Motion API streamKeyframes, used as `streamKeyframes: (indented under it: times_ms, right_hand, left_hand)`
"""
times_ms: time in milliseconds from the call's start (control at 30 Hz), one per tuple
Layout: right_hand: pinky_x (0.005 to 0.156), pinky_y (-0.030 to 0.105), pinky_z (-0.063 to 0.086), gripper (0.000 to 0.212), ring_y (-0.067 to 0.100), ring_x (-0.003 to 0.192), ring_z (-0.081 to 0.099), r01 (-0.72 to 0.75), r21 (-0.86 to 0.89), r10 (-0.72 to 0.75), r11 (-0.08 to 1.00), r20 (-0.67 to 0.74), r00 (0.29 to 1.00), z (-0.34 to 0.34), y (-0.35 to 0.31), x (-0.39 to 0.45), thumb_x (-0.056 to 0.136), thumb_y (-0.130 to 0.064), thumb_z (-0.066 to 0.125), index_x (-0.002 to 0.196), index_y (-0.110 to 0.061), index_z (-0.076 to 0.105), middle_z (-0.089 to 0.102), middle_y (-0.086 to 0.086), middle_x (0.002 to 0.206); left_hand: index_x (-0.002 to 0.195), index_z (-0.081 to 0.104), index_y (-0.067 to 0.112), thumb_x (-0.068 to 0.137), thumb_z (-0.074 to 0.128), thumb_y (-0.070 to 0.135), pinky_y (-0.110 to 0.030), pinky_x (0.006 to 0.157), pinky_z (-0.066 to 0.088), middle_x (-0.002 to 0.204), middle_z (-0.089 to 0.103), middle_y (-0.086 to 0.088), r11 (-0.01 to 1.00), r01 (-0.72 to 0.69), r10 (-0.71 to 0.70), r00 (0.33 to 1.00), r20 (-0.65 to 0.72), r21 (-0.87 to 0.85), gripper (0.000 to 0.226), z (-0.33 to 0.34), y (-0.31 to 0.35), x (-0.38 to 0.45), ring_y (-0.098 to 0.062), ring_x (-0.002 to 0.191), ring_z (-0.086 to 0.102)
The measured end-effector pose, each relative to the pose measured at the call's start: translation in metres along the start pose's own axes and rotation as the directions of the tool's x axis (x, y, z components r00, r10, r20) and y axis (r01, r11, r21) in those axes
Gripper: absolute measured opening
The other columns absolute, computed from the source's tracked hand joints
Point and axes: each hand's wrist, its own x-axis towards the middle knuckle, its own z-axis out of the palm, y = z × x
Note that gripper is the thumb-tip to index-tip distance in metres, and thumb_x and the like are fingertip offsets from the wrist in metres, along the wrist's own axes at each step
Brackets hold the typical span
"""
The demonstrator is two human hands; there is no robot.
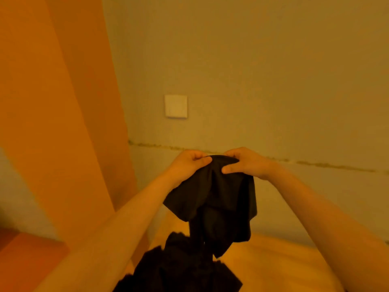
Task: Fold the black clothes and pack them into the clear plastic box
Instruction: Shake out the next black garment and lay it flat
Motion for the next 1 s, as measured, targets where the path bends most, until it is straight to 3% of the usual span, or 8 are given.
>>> streamKeyframes:
  times_ms: [167,300,500,600,700,767,833,1000]
  right_hand:
    - [0.07,0.024,0.05,0.011,0.01,0.075,0.063,0.003,-0.123,-0.006,0.992,-0.025,1.0,-0.078,-0.046,-0.016,0.088,-0.016,0.061,0.079,-0.016,0.068,0.067,-0.004,0.076]
    - [0.073,0.022,0.049,0.025,0.015,0.08,0.063,-0.001,-0.209,-0.033,0.978,-0.161,0.986,-0.124,-0.077,-0.026,0.096,-0.021,0.047,0.084,-0.012,0.067,0.066,0.005,0.085]
    - [0.086,0.032,0.047,0.03,0.017,0.085,0.058,0.047,-0.135,-0.089,0.99,-0.328,0.94,-0.175,-0.105,-0.046,0.098,-0.025,0.042,0.085,-0.006,0.062,0.06,0.006,0.086]
    - [0.086,0.038,0.046,0.034,0.02,0.085,0.054,0.019,-0.218,-0.115,0.976,-0.438,0.892,-0.187,-0.116,-0.051,0.097,-0.025,0.044,0.09,0.004,0.062,0.056,0.012,0.086]
    - [0.074,0.027,0.043,0.026,0.015,0.078,0.057,0.0,-0.326,-0.208,0.945,-0.601,0.772,-0.183,-0.13,-0.053,0.093,-0.022,0.053,0.093,-0.002,0.068,0.063,0.006,0.085]
    - [0.064,0.014,0.043,0.015,0.002,0.065,0.059,0.129,-0.318,-0.325,0.939,-0.704,0.631,-0.168,-0.144,-0.058,0.088,-0.019,0.062,0.092,-0.008,0.071,0.065,-0.004,0.076]
    - [0.06,0.007,0.044,0.008,-0.004,0.062,0.059,0.319,-0.236,-0.383,0.918,-0.737,0.556,-0.144,-0.16,-0.066,0.081,-0.015,0.069,0.089,-0.015,0.071,0.065,-0.009,0.074]
    - [0.08,0.009,0.043,0.064,-0.012,0.101,0.047,0.37,-0.27,-0.455,0.889,-0.604,0.654,-0.106,-0.162,-0.072,0.062,-0.016,0.084,0.114,-0.038,0.052,0.049,-0.022,0.115]
  left_hand:
    - [0.092,0.068,0.02,0.085,0.065,0.026,-0.022,0.072,0.055,0.09,0.07,0.0,0.98,-0.062,0.014,0.971,0.24,0.192,0.01,-0.027,0.085,0.019,-0.012,0.081,0.067]
    - [0.094,0.068,0.013,0.085,0.065,0.022,-0.027,0.072,0.057,0.087,0.071,-0.003,0.968,-0.052,-0.021,0.957,0.29,0.244,0.013,-0.048,0.137,0.03,-0.015,0.078,0.069]
    - [0.091,0.068,0.01,0.092,0.053,0.025,-0.024,0.069,0.056,0.084,0.072,-0.002,0.995,-0.103,0.101,0.976,0.194,-0.003,0.021,-0.069,0.184,0.036,-0.013,0.075,0.069]
    - [0.095,0.067,0.008,0.092,0.055,0.029,-0.026,0.068,0.056,0.086,0.07,-0.006,0.986,-0.152,0.157,0.984,0.08,-0.071,0.025,-0.058,0.201,0.036,-0.015,0.072,0.067]
    - [0.093,0.066,0.009,0.09,0.058,0.033,-0.025,0.064,0.054,0.086,0.067,-0.006,0.969,-0.198,0.191,0.98,-0.065,-0.146,0.026,-0.043,0.229,0.031,-0.017,0.073,0.064]
    - [0.09,0.061,0.006,0.09,0.058,0.03,-0.024,0.058,0.051,0.082,0.063,-0.007,0.952,-0.187,0.154,0.977,-0.15,-0.244,0.025,-0.033,0.246,0.032,-0.018,0.073,0.061]
    - [0.085,0.057,0.002,0.092,0.056,0.023,-0.026,0.054,0.05,0.081,0.06,-0.01,0.912,-0.144,0.095,0.985,-0.143,-0.384,0.022,-0.023,0.259,0.033,-0.019,0.071,0.058]
    - [0.079,0.053,-0.001,0.098,0.043,0.012,-0.033,0.064,0.047,0.078,0.057,-0.013,0.808,-0.105,0.08,0.994,-0.068,-0.58,0.025,-0.014,0.272,0.03,-0.022,0.067,0.055]
